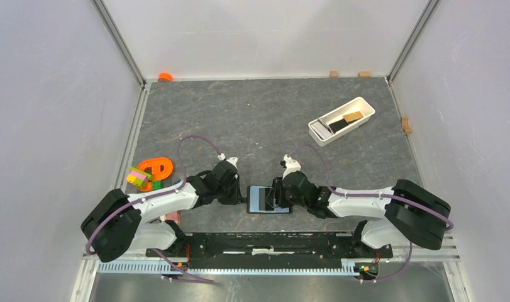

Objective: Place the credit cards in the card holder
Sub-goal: Insert the credit card into the card holder.

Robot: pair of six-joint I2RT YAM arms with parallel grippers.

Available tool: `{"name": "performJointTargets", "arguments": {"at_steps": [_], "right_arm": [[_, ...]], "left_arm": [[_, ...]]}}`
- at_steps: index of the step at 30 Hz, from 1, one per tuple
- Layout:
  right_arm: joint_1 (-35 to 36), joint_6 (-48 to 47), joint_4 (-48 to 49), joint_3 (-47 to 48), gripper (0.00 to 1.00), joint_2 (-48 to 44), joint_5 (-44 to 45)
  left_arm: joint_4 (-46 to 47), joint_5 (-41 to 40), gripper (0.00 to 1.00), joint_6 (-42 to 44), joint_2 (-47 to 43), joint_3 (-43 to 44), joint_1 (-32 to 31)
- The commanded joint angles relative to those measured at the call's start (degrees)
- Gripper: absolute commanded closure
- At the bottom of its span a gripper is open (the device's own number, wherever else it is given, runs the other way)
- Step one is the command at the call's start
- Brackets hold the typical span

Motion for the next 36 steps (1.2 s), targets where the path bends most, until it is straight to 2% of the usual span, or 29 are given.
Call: {"name": "performJointTargets", "arguments": {"at_steps": [1, 11, 19, 22, 24, 27, 32, 34, 36], "right_arm": [[1.49, 0.91, 0.39, 3.02, 0.56, 1.28, -0.37], [3.19, 1.03, 4.66, 5.25, 0.58, 4.63, -1.91], [4.12, -1.49, 3.6, 7.35, 0.58, 4.57, -1.14], [4.06, -3.88, -0.74, 8.22, 0.57, 2.63, 2.47], [3.58, -7.15, -5.46, 9.43, 0.49, -0.09, 6.23], [0.92, -15.71, -10.18, 11.02, 0.38, -4.55, 8.36], [-9.36, -31.09, -21.55, 17.56, 0.22, -9.37, 7.19], [-13.13, -36.35, -26.28, 21.47, 0.14, -8.9, 8.18], [-16.55, -40.68, -30.35, 25.76, 0.12, -7.12, 9.96]], "left_arm": [[0.07, 1.06, 0.98, 0.18, -1.08, -1.0, -0.08], [1.08, 2.21, 0.98, -0.04, -1.17, -1.29, -0.08], [1.52, 2.83, 0.98, 0.02, -1.09, -1.08, -0.08], [0.95, 2.69, 0.97, 0.2, -1.48, -0.86, -0.08], [-0.27, 1.66, 0.87, 0.33, -2.14, -0.4, -0.08], [-2.82, 0.45, 0.59, 1.08, -3.87, 0.93, 0.01], [-9.65, 0.84, 0.13, 4.12, -6.45, 5.8, 0.19], [-13.86, 1.3, 0.03, 5.77, -7.16, 9.23, 0.39], [-17.68, 2.21, 0.0, 7.58, -7.69, 12.52, 0.77]]}}
